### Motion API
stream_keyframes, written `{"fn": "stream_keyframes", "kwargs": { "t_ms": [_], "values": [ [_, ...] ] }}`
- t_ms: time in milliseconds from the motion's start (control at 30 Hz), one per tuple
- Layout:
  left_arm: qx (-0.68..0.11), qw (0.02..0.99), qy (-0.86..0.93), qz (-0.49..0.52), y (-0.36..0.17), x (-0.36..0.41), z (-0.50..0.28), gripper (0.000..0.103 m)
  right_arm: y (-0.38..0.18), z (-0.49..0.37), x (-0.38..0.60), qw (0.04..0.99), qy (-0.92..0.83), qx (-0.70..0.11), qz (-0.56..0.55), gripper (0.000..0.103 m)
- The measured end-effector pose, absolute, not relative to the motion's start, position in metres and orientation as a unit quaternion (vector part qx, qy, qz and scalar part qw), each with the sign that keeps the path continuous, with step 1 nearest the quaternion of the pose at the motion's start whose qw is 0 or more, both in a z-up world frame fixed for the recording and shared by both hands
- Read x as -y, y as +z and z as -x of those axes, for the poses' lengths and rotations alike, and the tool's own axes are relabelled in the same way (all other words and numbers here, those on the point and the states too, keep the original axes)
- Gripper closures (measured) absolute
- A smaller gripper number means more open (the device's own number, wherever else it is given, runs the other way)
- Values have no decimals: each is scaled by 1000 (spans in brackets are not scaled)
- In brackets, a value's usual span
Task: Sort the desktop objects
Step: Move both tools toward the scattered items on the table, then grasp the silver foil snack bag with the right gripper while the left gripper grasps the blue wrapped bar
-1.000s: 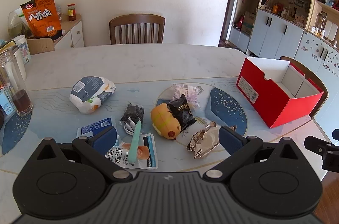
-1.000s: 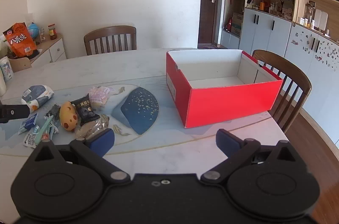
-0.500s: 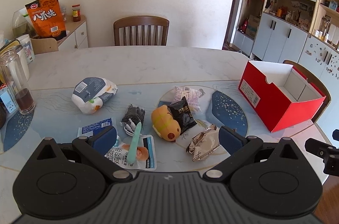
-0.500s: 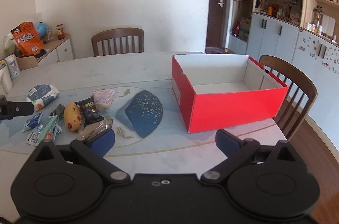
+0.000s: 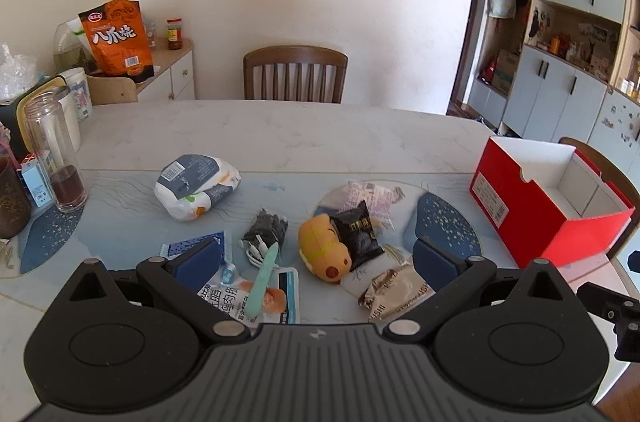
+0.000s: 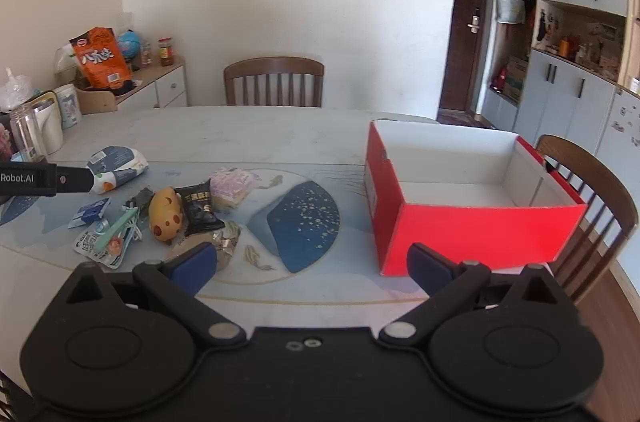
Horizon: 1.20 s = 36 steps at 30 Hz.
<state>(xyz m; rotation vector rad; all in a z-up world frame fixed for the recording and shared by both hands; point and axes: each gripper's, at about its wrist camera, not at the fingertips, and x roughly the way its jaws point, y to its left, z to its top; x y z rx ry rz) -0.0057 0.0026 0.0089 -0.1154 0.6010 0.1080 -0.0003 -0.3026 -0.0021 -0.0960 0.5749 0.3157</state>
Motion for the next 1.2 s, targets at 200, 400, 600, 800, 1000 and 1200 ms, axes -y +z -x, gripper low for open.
{"fn": "stream_keyframes", "kwargs": {
  "t_ms": [200,400,600,800,1000,1200],
  "values": [
    [-291,953,66,58,8,-15,-1,0,4,-12,294,945,176,-271,56,1],
    [-304,950,53,52,-4,-37,-14,0,2,-21,276,942,180,-280,43,1],
    [-312,949,31,34,-18,-63,-21,0,-6,-26,248,941,173,-286,48,1],
    [-327,945,20,21,-33,-90,-29,0,-15,-35,221,939,174,-291,56,1],
    [-334,942,11,12,-44,-112,-42,0,-26,-46,195,934,171,-306,73,3],
    [-339,941,-6,-11,-55,-124,-51,0,-35,-56,175,928,177,-316,86,3]
  ]
}}
